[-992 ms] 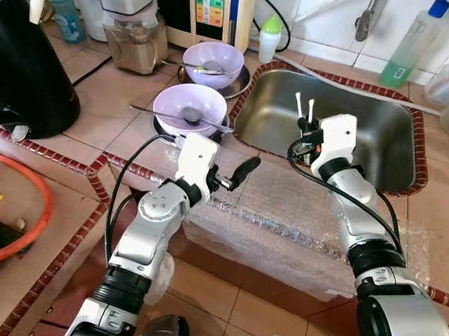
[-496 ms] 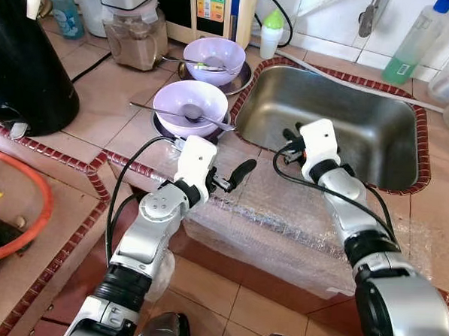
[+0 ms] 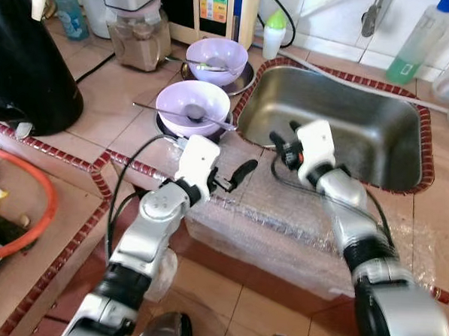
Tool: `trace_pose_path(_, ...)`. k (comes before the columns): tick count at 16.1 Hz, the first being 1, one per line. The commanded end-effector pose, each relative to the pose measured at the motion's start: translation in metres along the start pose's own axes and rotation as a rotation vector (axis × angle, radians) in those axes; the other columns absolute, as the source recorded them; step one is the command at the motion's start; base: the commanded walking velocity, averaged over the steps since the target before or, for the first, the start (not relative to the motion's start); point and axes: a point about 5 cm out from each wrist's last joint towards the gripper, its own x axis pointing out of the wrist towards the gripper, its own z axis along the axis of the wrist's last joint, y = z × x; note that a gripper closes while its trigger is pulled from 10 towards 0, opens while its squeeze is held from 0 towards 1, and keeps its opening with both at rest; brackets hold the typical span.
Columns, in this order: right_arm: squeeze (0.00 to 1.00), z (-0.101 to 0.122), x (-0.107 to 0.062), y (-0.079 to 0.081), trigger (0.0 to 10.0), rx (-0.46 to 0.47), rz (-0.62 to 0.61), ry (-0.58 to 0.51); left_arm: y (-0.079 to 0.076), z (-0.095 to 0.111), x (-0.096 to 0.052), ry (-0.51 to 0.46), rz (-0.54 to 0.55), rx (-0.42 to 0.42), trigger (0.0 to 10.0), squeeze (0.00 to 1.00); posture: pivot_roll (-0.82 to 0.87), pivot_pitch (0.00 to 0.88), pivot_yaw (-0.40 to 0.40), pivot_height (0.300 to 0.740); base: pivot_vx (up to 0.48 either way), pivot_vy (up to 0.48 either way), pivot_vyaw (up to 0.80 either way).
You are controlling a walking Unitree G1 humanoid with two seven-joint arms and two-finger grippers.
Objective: Kitchen organization
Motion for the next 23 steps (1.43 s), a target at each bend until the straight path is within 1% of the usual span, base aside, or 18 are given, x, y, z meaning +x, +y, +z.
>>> trace_pose_path(1,1.0,0.001,-0.004,0.0,10.0,0.021,-0.007,-0.02,-0.002,0.002,-0.004,-0.011,-0.012,0.021,10.0,1.0,-0.01,0.048,0.061,0.74,0.0,0.0,0.0)
trace_pose_path(2,1.0,-0.004,-0.017,0.004,10.0,0.023,-0.037,-0.027,-0.004,0.004,-0.011,-0.032,-0.016,0.049,10.0,1.0,-0.02,0.03,0.06,0.74,0.0,0.0,0.0)
trace_pose_path(4,1.0,-0.012,-0.036,0.006,10.0,0.076,-0.161,-0.017,-0.003,0.008,-0.024,-0.069,0.014,0.067,10.0,1.0,-0.02,0.021,0.058,0.74,0.0,0.0,0.0)
trace_pose_path(5,1.0,-0.014,-0.048,0.009,10.0,0.089,-0.237,-0.024,0.002,0.014,-0.032,-0.107,0.075,0.083,10.0,1.0,-0.02,0.01,0.054,0.74,0.0,0.0,0.0)
trace_pose_path(6,1.0,-0.014,-0.061,0.012,10.0,0.097,-0.333,-0.027,0.013,0.022,-0.042,-0.153,0.184,0.086,10.0,0.99,-0.02,0.002,0.052,0.74,0.0,0.0,0.0)
trace_pose_path(7,0.51,-0.013,-0.067,0.012,10.0,0.099,-0.383,-0.029,0.019,0.025,-0.048,-0.171,0.24,0.076,10.0,0.48,-0.02,0.0,0.053,0.74,0.0,0.0,0.0)
trace_pose_path(8,0.0,-0.01,-0.071,0.012,10.0,0.091,-0.422,-0.036,0.024,0.026,-0.053,-0.182,0.292,0.06,10.0,0.0,-0.03,0.0,0.056,0.74,0.0,0.0,0.0)
trace_pose_path(9,0.0,-0.005,-0.077,0.01,10.0,0.1,-0.474,-0.04,0.028,0.027,-0.062,-0.183,0.349,0.049,10.0,0.0,-0.03,0.0,0.058,0.74,0.0,0.0,0.0)
trace_pose_path(11,0.0,0.003,-0.079,0.007,10.0,0.101,-0.508,-0.047,0.027,0.028,-0.069,-0.183,0.356,0.039,10.0,0.0,-0.03,0.0,0.064,0.74,0.0,0.0,0.0)
trace_pose_path(13,0.0,0.006,-0.075,0.004,10.0,0.081,-0.505,-0.048,0.023,0.03,-0.068,-0.196,0.334,0.056,10.0,0.0,-0.03,0.0,0.065,0.74,0.0,0.0,-0.29)
trace_pose_path(14,0.0,0.007,-0.074,0.0,10.0,0.099,-0.517,-0.053,0.022,0.034,-0.065,-0.215,0.331,0.07,10.0,0.0,-0.03,0.0,0.067,0.74,0.0,0.0,-0.8)
trace_pose_path(16,0.0,0.011,-0.069,-0.003,10.0,0.09,-0.522,-0.057,0.024,0.043,-0.062,-0.233,0.343,0.064,10.0,0.0,-0.03,0.0,0.072,0.74,0.0,0.0,0.0)
trace_pose_path(18,0.0,0.016,-0.066,-0.004,10.0,0.107,-0.54,-0.06,0.023,0.047,-0.063,-0.24,0.339,0.067,10.0,0.0,-0.03,0.0,0.073,0.74,0.0,0.0,0.0)
trace_pose_path(19,0.0,0.015,-0.065,-0.004,10.0,0.133,-0.543,-0.057,0.022,0.046,-0.063,-0.237,0.333,0.057,10.0,0.0,-0.02,0.0,0.064,0.74,0.0,0.0,0.0)
trace_pose_path(20,0.0,0.014,-0.064,-0.004,10.0,0.148,-0.543,-0.048,0.021,0.045,-0.062,-0.233,0.329,0.053,10.0,0.0,-0.02,0.0,0.064,0.74,0.0,0.0,0.0)
trace_pose_path(23,0.0,0.008,-0.065,0.006,10.0,0.185,-0.513,-0.025,0.016,0.042,-0.06,-0.222,0.316,0.031,10.0,0.0,-0.02,0.0,0.055,0.74,0.0,-0.425,0.0)
